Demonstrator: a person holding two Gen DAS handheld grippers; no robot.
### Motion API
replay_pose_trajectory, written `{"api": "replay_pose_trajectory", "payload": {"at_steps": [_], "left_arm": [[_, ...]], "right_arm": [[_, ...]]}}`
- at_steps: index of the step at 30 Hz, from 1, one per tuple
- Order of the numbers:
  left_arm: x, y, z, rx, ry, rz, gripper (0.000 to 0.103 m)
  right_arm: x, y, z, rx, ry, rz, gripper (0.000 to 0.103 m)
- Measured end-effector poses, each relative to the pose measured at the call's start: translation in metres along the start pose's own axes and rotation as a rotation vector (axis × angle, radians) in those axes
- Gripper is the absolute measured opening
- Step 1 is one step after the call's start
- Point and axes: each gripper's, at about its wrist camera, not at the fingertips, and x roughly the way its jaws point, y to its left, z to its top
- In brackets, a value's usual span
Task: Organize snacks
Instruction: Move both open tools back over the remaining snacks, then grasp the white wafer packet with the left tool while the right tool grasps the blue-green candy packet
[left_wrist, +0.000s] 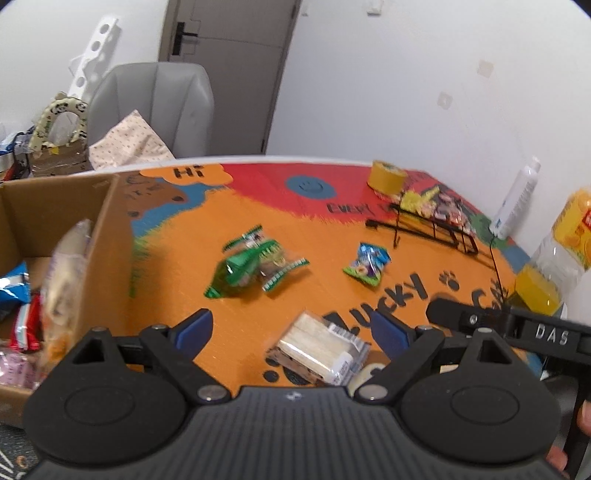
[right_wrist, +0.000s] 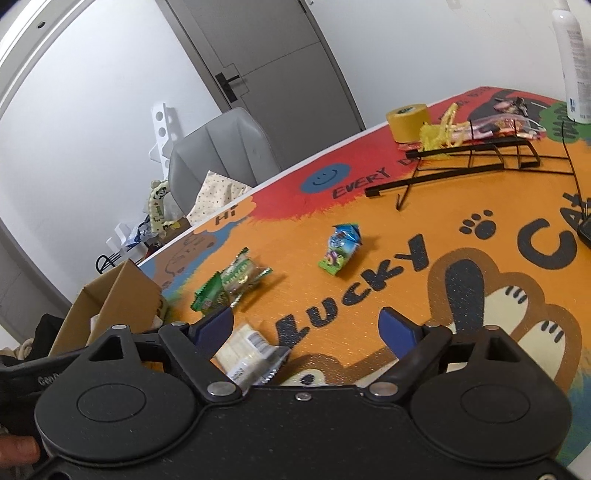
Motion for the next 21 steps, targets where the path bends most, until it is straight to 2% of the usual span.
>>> {"api": "replay_pose_trajectory", "payload": {"at_steps": [3, 11, 17, 21], "left_arm": [[0.011, -0.003, -0.004, 0.027, 0.042, -0.007, 0.092], [0.032, -0.013, -0.015, 0.079, 0.086, -0.02, 0.092], [0.049, -0.015, -0.018, 0.119, 0.113, 0.014, 0.092], [0.058, -0.016, -0.016, 0.122, 0.124, 0.009, 0.092]], "right_arm": [[0.002, -0.007, -0.003, 0.011, 0.006, -0.005, 0.087], [0.01, -0.016, -0.015, 0.015, 0.038, -0.01, 0.087], [0.013, -0.023, -0.019, 0.03, 0.048, -0.016, 0.087], [0.014, -0.028, -0.018, 0.043, 0.045, -0.017, 0.087]]}}
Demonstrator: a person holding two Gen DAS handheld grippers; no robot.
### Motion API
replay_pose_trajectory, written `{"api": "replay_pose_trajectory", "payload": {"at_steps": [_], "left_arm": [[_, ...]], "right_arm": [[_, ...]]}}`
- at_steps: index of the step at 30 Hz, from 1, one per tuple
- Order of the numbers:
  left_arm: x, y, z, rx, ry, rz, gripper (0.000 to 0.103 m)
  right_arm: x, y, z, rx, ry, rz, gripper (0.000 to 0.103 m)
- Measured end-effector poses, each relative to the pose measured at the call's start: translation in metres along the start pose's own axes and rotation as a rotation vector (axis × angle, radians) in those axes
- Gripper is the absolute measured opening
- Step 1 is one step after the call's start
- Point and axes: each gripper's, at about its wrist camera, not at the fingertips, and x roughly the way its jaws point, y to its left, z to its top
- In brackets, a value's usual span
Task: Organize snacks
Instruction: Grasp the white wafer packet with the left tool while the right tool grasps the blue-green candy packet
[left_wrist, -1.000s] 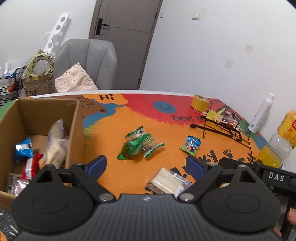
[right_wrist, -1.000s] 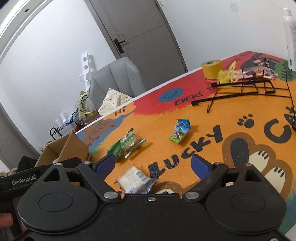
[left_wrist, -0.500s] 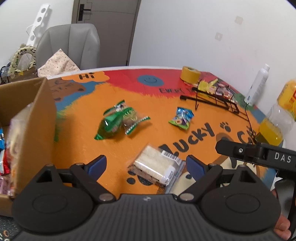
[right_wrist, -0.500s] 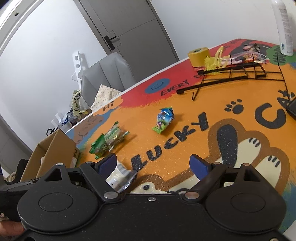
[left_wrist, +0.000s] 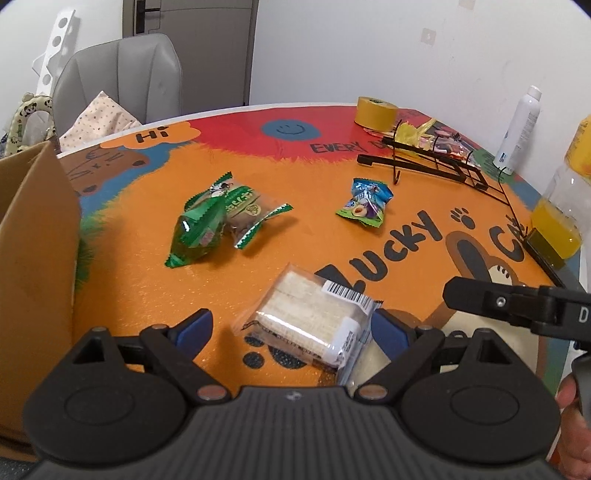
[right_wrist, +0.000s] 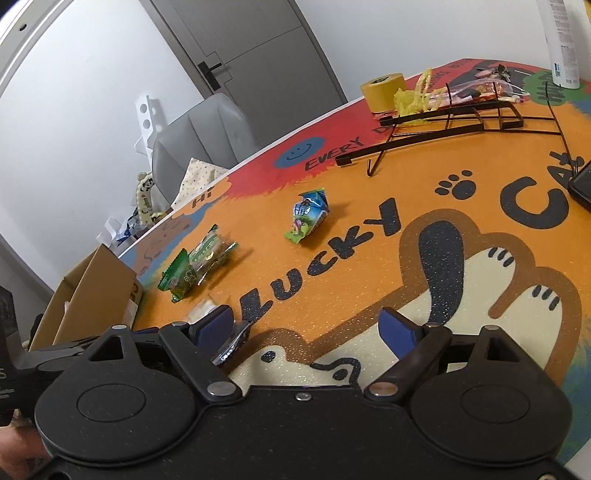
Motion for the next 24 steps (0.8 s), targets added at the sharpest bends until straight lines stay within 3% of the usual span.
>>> {"api": "replay_pose_trajectory", "payload": {"at_steps": [7, 9, 11, 14, 24], "left_arm": [[0.014, -0.002, -0.003, 0.013, 0.003, -0.001, 0.091], [0.014, -0.001, -0.004, 0.005, -0.005, -0.016, 0.086], [0.014, 0.0, -0.004, 0.001, -0.013, -0.028, 0.068], [0.013, 0.003, 0.001, -0.014, -0.006, -0.041, 0.06], [0.003, 0.016, 0.014, -0.075, -0.067, -0.053, 0.056]], "right_arm": [[0.007, -0.002, 0.002, -0.001, 0.006, 0.007, 0.087], [0.01, -0.002, 0.002, 0.001, 0.009, 0.01, 0.087], [0.012, -0.001, 0.003, -0.001, 0.01, 0.012, 0.087], [0.017, -0.002, 0.006, 0.002, 0.01, 0.016, 0.087], [0.038, 0.001, 0.018, -0.002, 0.019, 0.021, 0.085]]}}
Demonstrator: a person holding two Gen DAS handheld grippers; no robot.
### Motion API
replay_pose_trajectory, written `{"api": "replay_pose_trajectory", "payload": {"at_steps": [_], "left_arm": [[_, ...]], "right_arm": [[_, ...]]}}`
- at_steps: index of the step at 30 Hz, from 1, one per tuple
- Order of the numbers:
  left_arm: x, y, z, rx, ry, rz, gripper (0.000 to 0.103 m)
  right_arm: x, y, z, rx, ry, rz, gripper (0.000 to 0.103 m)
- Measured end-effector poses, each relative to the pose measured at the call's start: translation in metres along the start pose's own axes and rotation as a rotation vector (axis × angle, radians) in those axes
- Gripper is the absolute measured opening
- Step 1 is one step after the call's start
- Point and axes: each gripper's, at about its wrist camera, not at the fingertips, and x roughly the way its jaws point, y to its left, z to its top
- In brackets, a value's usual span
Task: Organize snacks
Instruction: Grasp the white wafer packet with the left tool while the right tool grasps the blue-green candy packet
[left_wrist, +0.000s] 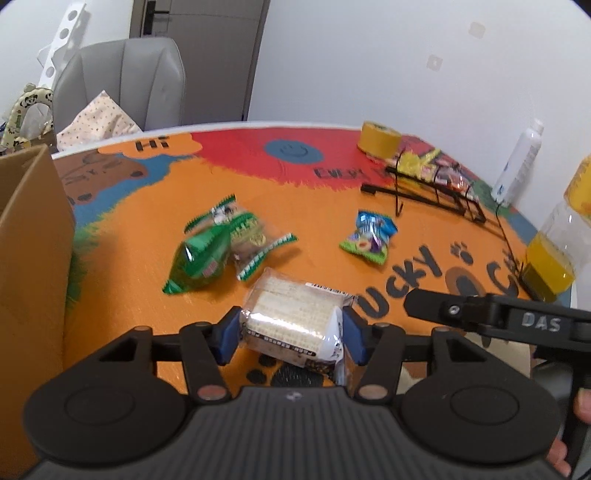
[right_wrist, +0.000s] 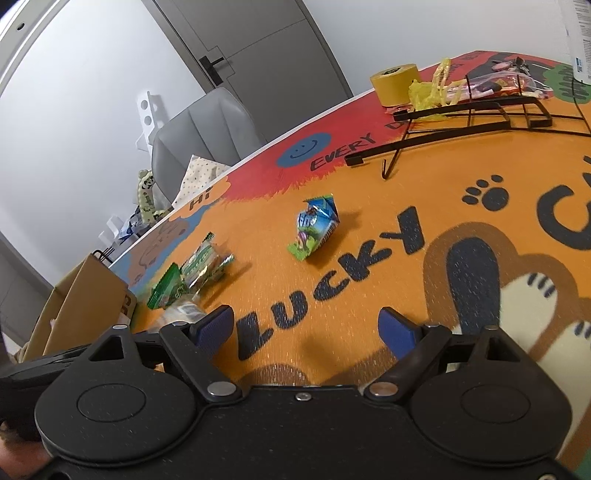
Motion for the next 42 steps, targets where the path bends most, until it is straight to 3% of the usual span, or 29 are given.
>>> {"api": "replay_pose_trajectory", "payload": {"at_steps": [10, 23, 25, 26, 27, 28, 42], "left_arm": [[-0.001, 0.015, 0.019, -0.06, -0.069, 0.007, 0.056], [0.008, 0.033, 0.041, -0.115, -0.114, 0.026, 0.056], [0.011, 0.035, 0.041, -0.118, -0.103, 0.029, 0.056], [0.013, 0.036, 0.041, -0.12, -0.1, 0.028, 0.056], [0.014, 0.036, 0.041, -0.122, -0.099, 0.03, 0.056], [0.014, 0.037, 0.041, -0.122, -0.099, 0.032, 0.056], [-0.016, 0.034, 0.034, -0.128, -0.124, 0.03, 0.056]], "right_arm": [[0.028, 0.004, 0.024, -0.003, -0.004, -0.007, 0.073], [0.064, 0.014, 0.045, -0.045, -0.003, -0.043, 0.068], [0.067, 0.015, 0.047, -0.048, -0.008, -0.055, 0.062], [0.068, 0.015, 0.048, -0.049, -0.008, -0.06, 0.051], [0.069, 0.015, 0.049, -0.051, -0.006, -0.068, 0.031], [0.07, 0.015, 0.049, -0.054, 0.001, -0.078, 0.027], [0.028, 0.027, 0.032, -0.042, -0.025, -0.056, 0.024]]}}
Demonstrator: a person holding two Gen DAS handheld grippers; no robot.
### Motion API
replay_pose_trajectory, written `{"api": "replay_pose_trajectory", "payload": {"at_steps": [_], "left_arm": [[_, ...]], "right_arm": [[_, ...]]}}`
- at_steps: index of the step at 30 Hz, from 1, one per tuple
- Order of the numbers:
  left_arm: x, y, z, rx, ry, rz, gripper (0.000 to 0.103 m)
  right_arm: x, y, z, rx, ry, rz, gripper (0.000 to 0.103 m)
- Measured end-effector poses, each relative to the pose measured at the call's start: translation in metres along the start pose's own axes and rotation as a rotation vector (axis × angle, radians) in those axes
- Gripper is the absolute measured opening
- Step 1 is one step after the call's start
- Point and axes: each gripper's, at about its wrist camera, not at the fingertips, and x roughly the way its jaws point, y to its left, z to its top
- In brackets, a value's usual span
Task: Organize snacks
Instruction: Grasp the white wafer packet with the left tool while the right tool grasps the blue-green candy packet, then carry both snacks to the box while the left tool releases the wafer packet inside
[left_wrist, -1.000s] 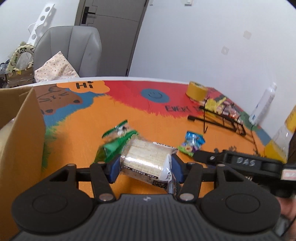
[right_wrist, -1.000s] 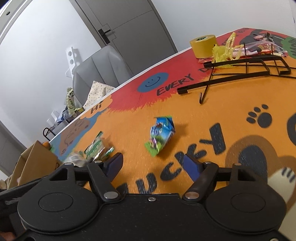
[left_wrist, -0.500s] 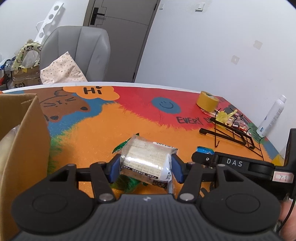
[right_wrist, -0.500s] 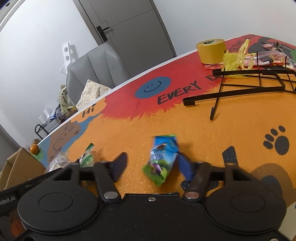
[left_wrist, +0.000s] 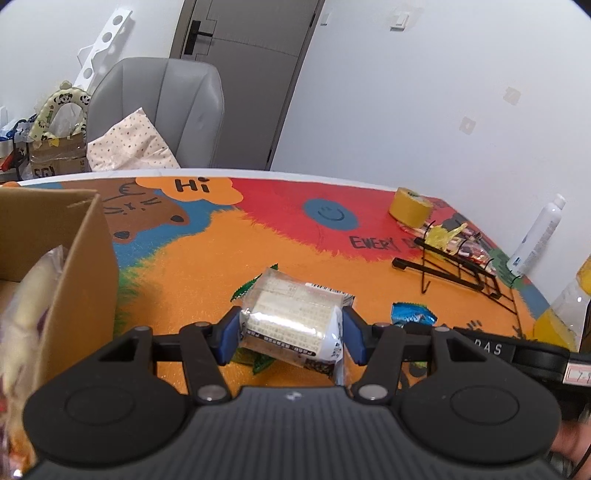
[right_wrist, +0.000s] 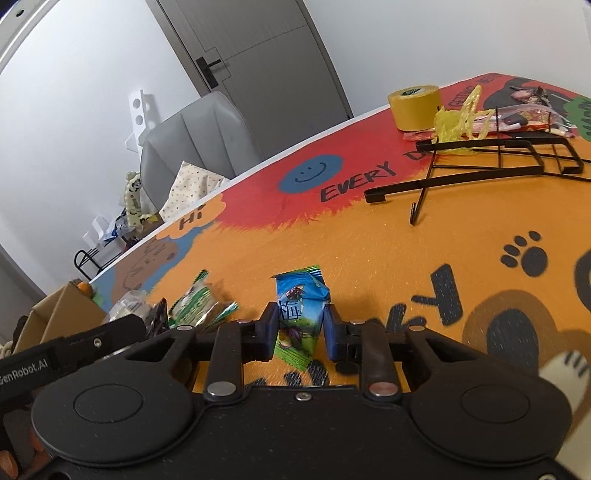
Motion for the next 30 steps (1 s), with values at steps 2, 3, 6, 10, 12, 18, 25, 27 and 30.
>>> {"api": "replay_pose_trajectory", "payload": {"at_steps": [2, 3, 6, 10, 12, 18, 25, 27, 30], "left_arm": [[-0.009, -0.001, -0.001, 0.004, -0.011, -0.004, 0.056], [-0.013, -0.001, -0.002, 0.005, -0.013, -0.006, 0.056], [-0.023, -0.002, -0.004, 0.013, -0.014, -0.012, 0.056], [-0.04, 0.0, -0.004, 0.019, -0.031, -0.014, 0.056], [-0.049, 0.002, -0.003, 0.016, -0.046, -0.009, 0.056], [-0.074, 0.011, 0.0, 0.005, -0.084, 0.006, 0.056], [-0.104, 0.029, 0.008, -0.017, -0.128, 0.039, 0.056], [-0.113, 0.035, 0.011, -0.023, -0.142, 0.045, 0.056], [-0.127, 0.044, 0.017, -0.032, -0.163, 0.063, 0.056]], "right_arm": [[-0.009, 0.003, -0.003, -0.001, -0.009, 0.005, 0.024], [-0.012, 0.005, -0.005, 0.0, -0.013, 0.007, 0.024], [-0.021, 0.01, -0.009, 0.001, -0.024, 0.012, 0.024], [-0.03, 0.019, -0.01, -0.005, -0.039, 0.023, 0.024], [-0.035, 0.025, -0.011, -0.013, -0.045, 0.03, 0.024], [-0.045, 0.048, -0.017, -0.043, -0.035, 0.066, 0.024], [-0.061, 0.076, -0.014, -0.048, -0.015, 0.16, 0.024], [-0.065, 0.086, -0.013, -0.065, -0.02, 0.172, 0.024], [-0.069, 0.099, -0.011, -0.089, -0.028, 0.186, 0.024]]}}
